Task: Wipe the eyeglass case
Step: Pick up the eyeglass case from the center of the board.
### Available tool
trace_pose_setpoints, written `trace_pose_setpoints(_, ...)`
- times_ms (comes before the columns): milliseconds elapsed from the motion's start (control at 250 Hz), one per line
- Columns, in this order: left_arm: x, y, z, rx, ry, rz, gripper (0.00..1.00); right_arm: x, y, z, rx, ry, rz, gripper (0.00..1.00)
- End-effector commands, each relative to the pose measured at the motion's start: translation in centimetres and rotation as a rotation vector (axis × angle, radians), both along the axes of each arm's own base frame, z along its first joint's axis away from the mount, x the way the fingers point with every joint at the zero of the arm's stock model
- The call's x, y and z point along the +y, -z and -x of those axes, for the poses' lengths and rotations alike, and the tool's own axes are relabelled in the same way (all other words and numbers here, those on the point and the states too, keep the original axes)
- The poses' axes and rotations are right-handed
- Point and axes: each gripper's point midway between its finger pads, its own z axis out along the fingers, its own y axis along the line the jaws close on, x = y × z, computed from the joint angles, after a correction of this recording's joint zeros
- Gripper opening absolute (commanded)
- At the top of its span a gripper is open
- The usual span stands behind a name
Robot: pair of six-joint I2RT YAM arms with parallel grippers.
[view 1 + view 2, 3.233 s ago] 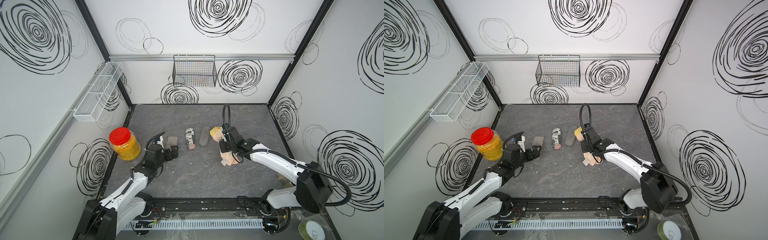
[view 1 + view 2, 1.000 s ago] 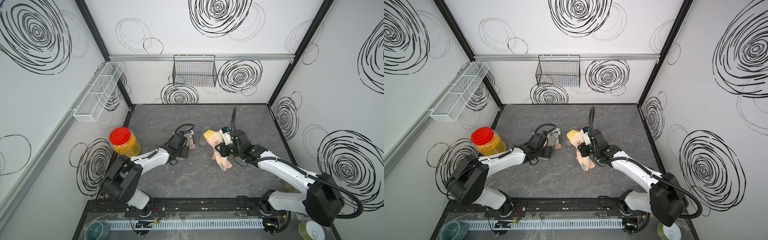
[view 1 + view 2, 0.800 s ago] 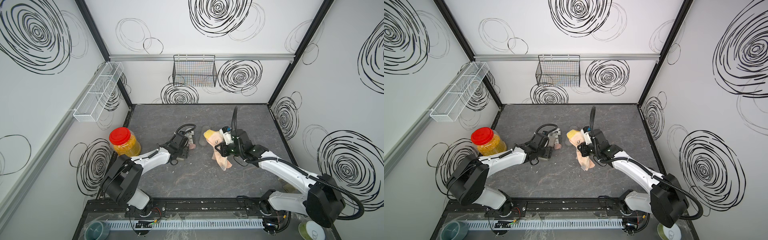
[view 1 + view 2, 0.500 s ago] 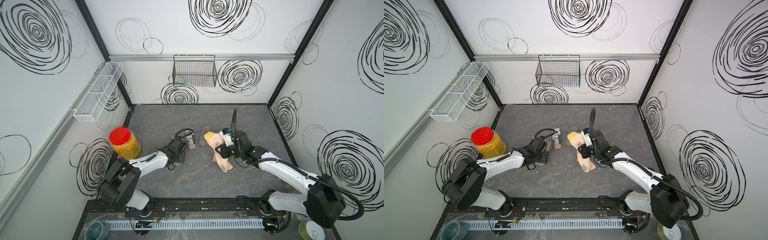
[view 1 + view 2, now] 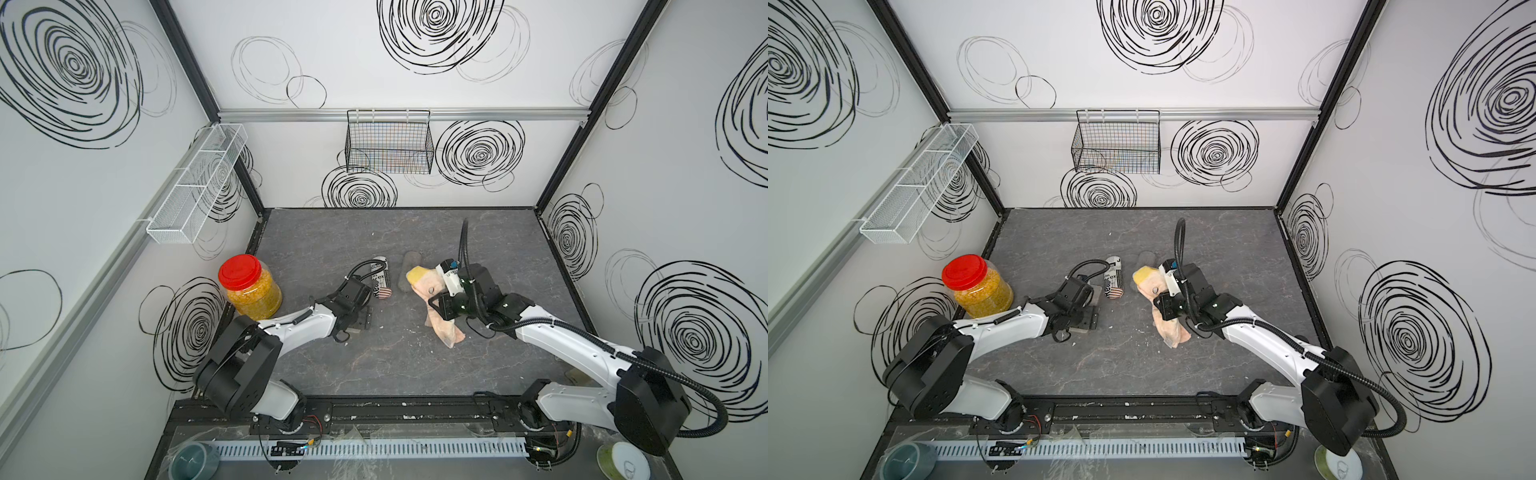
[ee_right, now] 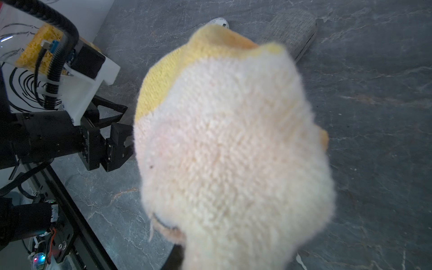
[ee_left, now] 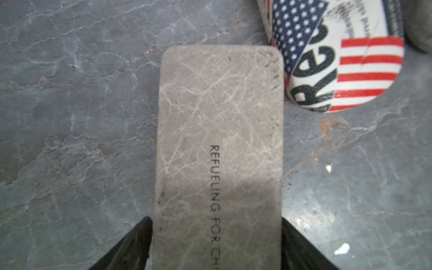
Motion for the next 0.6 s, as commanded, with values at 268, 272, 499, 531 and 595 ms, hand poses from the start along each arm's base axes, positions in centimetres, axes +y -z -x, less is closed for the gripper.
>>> trace_pose_setpoints(268,1.0,0.5,1.5,0.015,-0.033,0.033,0.81,0.4,-0.2,-0.4,-0.019,-0.004,0.013,0.25)
trace_pose_setpoints(272,1.0,0.5,1.6,0.015,-0.031,0.033,0.81,0.3,-0.2,-0.4,-0.018,-0.003,0.013,0.25)
trace_pose_setpoints(499,0.4,1.0,1.4,0.012,-0.010,0.046,0.74,1.3,-0.3,-0.1,0.004,-0.029,-0.038,0.25)
trace_pose_setpoints(531,0.1,0.7,1.2,-0.001,0.002,0.056,0.73,1.4,-0.2,0.0,0.008,-0.032,-0.049,0.25)
trace_pose_setpoints(595,-0.8,-0.2,0.9,-0.040,0.036,0.082,0.72,1.8,-0.5,0.2,0.014,-0.041,-0.074,0.25)
